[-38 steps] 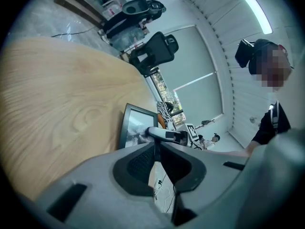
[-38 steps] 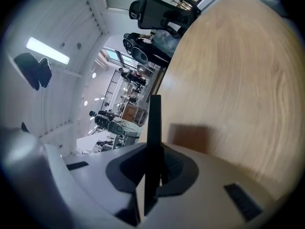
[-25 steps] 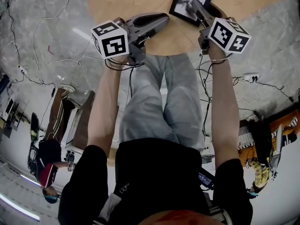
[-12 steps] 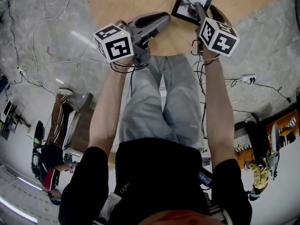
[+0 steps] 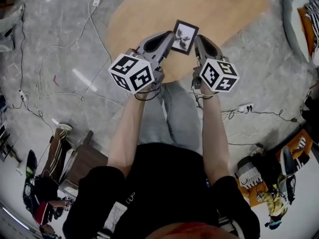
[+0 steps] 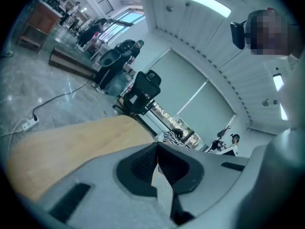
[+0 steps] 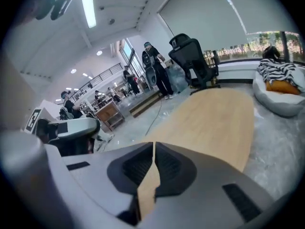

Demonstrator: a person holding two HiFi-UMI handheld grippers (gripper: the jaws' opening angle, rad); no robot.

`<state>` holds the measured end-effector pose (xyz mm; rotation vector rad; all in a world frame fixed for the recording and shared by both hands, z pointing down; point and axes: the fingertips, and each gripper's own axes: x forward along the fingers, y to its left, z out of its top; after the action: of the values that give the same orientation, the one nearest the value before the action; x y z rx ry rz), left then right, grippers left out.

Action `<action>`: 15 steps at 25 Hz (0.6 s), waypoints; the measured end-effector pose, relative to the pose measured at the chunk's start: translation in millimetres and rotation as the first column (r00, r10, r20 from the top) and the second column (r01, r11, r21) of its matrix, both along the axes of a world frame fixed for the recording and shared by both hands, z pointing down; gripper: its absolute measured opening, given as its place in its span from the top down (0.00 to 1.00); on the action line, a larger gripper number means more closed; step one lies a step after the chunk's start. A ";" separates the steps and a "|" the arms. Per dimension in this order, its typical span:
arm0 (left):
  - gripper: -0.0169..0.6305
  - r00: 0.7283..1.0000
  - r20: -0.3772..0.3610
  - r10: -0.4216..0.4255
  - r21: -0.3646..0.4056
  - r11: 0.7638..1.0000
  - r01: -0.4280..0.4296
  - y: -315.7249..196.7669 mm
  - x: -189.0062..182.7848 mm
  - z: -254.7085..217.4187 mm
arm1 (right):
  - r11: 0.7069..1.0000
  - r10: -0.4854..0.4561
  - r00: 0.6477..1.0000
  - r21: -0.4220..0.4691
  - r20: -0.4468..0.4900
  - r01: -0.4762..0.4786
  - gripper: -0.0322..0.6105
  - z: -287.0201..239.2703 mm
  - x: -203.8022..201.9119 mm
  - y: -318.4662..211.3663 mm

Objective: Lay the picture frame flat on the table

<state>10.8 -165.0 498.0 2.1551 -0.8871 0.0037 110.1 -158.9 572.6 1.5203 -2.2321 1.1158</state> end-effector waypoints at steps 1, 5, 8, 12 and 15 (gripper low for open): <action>0.96 1.000 0.003 -0.010 0.022 1.000 0.010 -4.3 3.3 -18.1 | 0.999 0.004 1.000 0.036 0.017 -0.005 0.92 -22.5 2.7 -5.4; 0.96 0.997 0.025 -0.073 0.135 0.989 0.069 -19.1 10.9 -96.1 | 0.975 0.044 0.996 0.215 0.075 -0.059 0.92 -121.1 20.5 -22.8; 0.96 0.991 0.057 -0.120 0.240 0.965 0.103 -30.1 14.7 -154.5 | 0.933 0.071 0.985 0.339 0.154 -0.121 0.92 -195.0 31.9 -32.6; 0.96 0.987 0.040 -0.157 0.368 0.920 0.132 -53.5 18.3 -225.3 | 0.869 0.024 0.980 0.481 0.196 -0.117 0.92 -276.6 30.4 -56.3; 0.96 0.983 0.039 -0.177 0.432 0.891 0.143 -88.2 3.2 -249.3 | 0.837 0.025 0.996 0.543 0.081 -0.065 0.92 -300.7 13.4 -90.3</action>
<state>14.0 -253.2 248.7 2.4897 -1.1997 -0.2108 123.6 -249.2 271.9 1.7557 -2.7355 0.5574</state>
